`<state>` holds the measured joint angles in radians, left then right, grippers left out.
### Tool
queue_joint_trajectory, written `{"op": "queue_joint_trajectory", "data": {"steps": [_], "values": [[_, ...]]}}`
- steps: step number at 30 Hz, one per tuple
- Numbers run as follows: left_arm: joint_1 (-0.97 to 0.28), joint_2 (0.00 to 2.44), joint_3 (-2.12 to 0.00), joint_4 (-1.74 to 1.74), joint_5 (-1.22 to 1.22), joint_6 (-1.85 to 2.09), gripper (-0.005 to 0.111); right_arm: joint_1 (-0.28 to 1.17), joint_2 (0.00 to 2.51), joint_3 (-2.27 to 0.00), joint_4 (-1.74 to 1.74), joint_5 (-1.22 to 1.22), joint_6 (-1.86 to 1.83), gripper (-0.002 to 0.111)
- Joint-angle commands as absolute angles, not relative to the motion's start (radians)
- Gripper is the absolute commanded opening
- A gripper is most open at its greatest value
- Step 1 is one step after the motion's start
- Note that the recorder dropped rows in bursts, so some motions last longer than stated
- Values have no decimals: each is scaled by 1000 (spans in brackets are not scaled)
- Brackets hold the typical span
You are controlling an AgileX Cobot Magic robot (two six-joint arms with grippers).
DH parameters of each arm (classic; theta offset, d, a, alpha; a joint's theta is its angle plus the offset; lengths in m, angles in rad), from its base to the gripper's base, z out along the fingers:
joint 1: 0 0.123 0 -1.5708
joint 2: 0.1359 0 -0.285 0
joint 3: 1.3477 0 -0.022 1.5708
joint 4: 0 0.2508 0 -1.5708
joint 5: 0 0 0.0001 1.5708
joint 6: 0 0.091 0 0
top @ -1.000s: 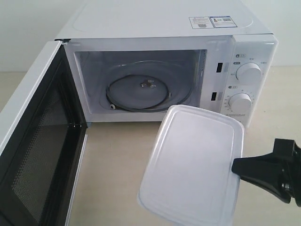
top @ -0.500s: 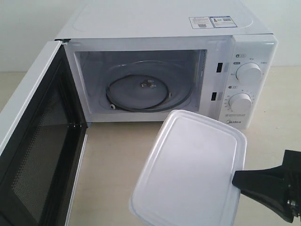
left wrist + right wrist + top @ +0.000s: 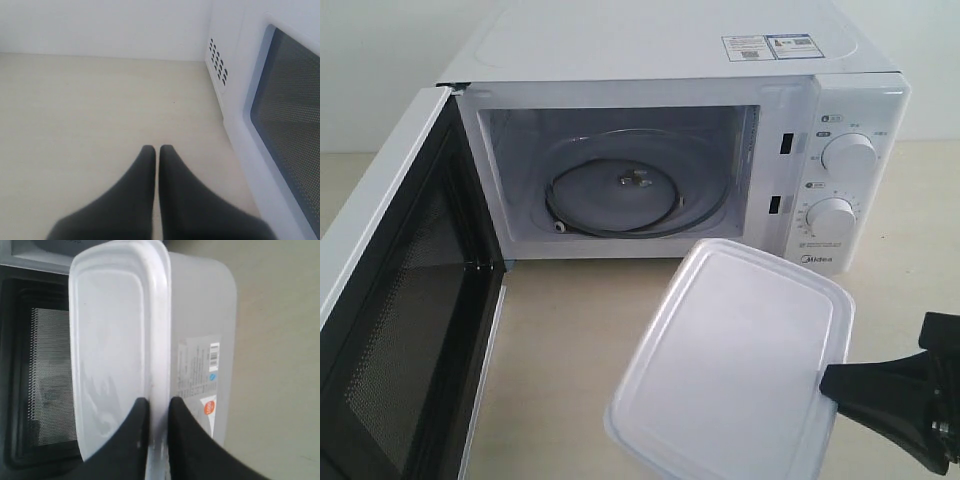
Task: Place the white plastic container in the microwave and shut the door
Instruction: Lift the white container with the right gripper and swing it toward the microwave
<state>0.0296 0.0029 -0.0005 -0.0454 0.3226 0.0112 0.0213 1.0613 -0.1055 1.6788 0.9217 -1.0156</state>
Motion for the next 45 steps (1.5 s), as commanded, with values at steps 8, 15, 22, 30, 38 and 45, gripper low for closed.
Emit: {"op": "queue_joint_trajectory", "data": {"steps": [8, 15, 22, 30, 38, 45], "values": [[31, 0, 0, -42, 317, 17, 4, 22, 898, -104, 1666, 853, -857, 0], [31, 0, 0, -42, 317, 17, 4, 22, 800, -104, 1568, 812, -685, 0], [31, 0, 0, -42, 317, 17, 4, 22, 657, -104, 1445, 716, -482, 0], [31, 0, 0, -42, 317, 17, 4, 22, 473, -104, 1158, 647, -139, 0], [31, 0, 0, -40, 316, 17, 4, 22, 347, -104, 1099, 632, 9, 0], [31, 0, 0, -40, 316, 17, 4, 22, 338, -104, 1064, 603, 80, 0]]}}
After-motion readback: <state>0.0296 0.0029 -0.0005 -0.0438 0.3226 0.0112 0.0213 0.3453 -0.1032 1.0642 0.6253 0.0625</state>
